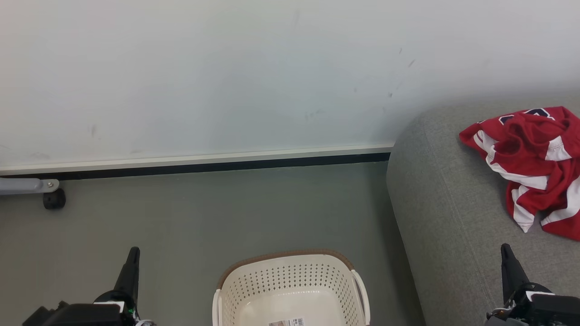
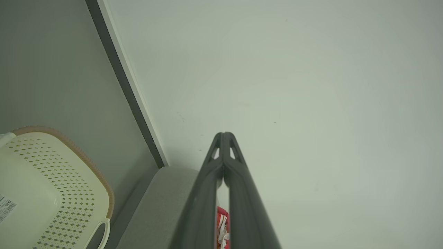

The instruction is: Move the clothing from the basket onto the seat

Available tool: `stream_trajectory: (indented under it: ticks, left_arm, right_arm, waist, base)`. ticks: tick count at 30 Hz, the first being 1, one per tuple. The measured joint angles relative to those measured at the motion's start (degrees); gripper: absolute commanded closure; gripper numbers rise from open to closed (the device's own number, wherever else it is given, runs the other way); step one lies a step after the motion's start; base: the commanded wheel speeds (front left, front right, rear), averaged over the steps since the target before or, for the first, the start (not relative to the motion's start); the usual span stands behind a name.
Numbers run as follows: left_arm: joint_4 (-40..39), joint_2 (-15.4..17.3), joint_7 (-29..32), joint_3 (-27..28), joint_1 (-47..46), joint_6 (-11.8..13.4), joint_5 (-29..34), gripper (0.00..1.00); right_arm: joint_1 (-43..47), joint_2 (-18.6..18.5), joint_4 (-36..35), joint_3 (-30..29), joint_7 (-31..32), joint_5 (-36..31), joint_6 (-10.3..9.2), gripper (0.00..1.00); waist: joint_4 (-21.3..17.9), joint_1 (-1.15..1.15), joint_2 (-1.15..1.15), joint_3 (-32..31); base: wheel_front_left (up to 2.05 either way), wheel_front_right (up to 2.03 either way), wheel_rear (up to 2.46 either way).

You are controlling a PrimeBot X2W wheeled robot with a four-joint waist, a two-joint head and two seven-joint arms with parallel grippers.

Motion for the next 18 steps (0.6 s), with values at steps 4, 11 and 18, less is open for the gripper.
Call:
stream_trajectory:
  ticks: [4,11,18]
  left_arm:
    - [0.01,0.00,0.00,0.00,0.00,0.00,0.00,1.00]
    - [0.01,0.00,0.00,0.00,0.00,0.00,0.00,1.00]
    - [0.01,0.00,0.00,0.00,0.00,0.00,0.00,1.00]
  right_arm:
    - [0.00,0.00,0.00,0.00,0.00,0.00,0.01,1.00]
    - [0.00,0.00,0.00,0.00,0.00,0.00,0.01,1.00]
    - [0.00,0.00,0.00,0.01,0.00,0.00,0.01,1.00]
  waist:
    - [0.00,0.00,0.00,0.00]
    - [0.00,0.00,0.00,0.00]
    - [0.00,0.00,0.00,0.00]
  base:
    - [0.00,0.00,0.00]
    - [0.00,0.00,0.00]
    - [0.00,0.00,0.00]
